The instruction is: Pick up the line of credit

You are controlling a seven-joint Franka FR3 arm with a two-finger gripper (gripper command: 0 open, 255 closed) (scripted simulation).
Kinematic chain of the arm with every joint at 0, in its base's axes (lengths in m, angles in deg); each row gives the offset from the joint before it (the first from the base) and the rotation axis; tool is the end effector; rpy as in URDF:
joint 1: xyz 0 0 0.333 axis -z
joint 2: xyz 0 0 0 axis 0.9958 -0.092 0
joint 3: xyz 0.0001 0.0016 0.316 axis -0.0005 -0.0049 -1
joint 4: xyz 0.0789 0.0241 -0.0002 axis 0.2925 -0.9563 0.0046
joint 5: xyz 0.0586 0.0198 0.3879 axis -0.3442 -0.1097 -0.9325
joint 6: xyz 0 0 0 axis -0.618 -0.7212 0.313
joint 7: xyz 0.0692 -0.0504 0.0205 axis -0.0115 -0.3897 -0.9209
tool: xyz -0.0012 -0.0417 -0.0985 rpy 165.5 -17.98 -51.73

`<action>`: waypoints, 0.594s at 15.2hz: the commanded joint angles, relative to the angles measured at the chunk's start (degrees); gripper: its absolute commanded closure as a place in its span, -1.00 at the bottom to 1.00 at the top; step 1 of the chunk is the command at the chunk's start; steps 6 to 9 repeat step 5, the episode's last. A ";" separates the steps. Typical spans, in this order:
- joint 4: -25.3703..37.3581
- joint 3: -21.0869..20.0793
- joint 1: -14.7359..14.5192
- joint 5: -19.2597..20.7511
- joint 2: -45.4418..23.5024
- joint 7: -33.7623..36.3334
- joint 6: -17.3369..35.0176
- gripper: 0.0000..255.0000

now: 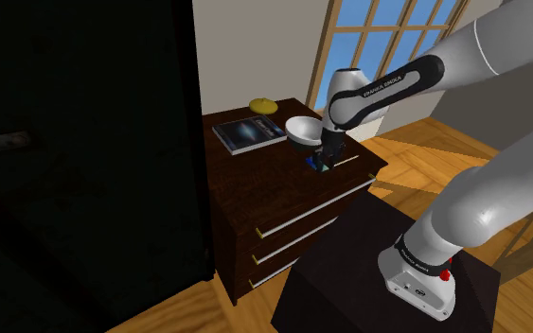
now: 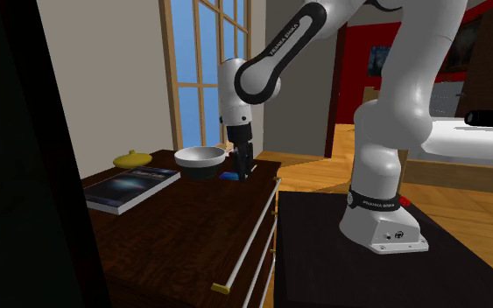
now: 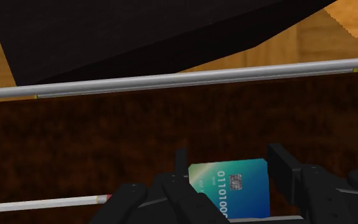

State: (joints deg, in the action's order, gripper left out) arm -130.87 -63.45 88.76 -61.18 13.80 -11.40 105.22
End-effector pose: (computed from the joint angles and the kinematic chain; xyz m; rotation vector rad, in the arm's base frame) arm 0.3913 -0.0550 0.3085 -3.0663 0.3698 0.2170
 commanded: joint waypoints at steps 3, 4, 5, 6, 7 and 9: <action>1.31 -0.10 0.08 0.27 2.46 0.35 -3.79 1.00; 1.34 -0.11 0.08 0.28 2.56 0.36 -3.94 1.00; 1.35 -0.11 0.08 0.28 2.55 0.36 -3.93 1.00; 1.35 -0.11 0.08 0.28 2.55 0.36 -3.93 1.00; 1.35 -0.11 0.08 0.28 2.55 0.36 -3.93 1.00; 1.35 -0.11 0.08 0.28 2.55 0.36 -3.93 1.00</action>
